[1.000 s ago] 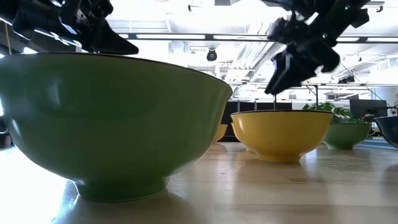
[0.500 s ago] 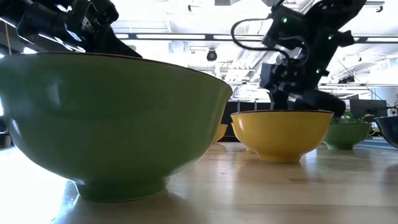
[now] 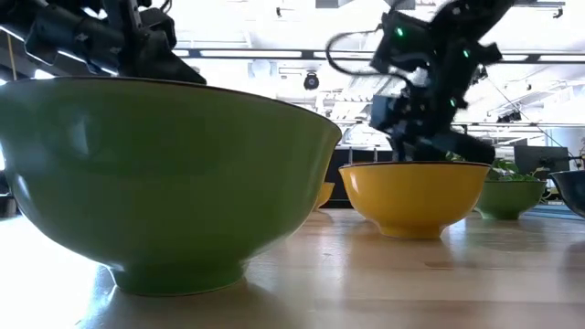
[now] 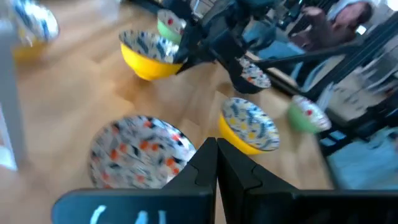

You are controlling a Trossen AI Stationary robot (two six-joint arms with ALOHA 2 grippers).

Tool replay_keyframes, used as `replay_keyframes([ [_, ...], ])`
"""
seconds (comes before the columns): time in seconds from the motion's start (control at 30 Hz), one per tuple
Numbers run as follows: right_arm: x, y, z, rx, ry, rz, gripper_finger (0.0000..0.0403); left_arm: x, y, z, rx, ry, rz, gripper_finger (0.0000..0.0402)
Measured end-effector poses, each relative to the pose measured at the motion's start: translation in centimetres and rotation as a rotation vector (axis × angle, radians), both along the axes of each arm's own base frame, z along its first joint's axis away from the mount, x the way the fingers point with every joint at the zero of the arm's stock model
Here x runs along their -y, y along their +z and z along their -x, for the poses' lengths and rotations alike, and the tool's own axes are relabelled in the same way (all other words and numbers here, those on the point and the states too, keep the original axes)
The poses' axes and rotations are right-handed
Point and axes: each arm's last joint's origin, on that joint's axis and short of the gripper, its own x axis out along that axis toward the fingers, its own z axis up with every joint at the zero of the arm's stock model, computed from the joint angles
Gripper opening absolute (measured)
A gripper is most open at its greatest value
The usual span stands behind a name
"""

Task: Pick & Place Mini bowls
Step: Stack the yellow patterned bowl on top of the yellow patterned bowl on the shelf

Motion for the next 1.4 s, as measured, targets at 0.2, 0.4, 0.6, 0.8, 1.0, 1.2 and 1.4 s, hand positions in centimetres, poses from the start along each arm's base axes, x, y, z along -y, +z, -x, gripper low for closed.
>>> replay_keyframes([
  [0.2,-1.9,3.9,-2.1,0.027,0.174,0.073,0.0011,0.2,0.6,-0.2,-0.010,0.012,0.222,0.0045],
  [0.4,-3.5,7.0,-4.9,0.088,0.343,0.155,0.0007,0.1,2.2,-0.4,-0.020,0.072,0.343,0.0132],
  [0.6,-4.7,6.9,-9.1,0.032,0.473,0.246,0.0008,-0.1,3.3,-0.4,-0.113,0.159,0.352,0.0177],
  [0.8,-5.2,7.1,-12.9,-0.031,0.493,0.245,0.0009,-0.1,4.1,-1.2,-0.277,0.225,0.368,0.0179],
  [1.0,-5.8,7.2,-15.1,-0.056,0.531,0.258,0.0008,0.0,4.5,-2.3,-0.403,0.250,0.383,0.0179],
  [1.2,-7.1,7.7,-15.6,-0.006,0.593,0.298,0.0008,-0.1,5.0,-2.9,-0.449,0.299,0.417,0.0179],
  [1.4,-8.6,8.1,-16.0,0.057,0.626,0.367,0.0008,-1.0,5.0,-2.9,-0.462,0.318,0.476,0.0177],
])
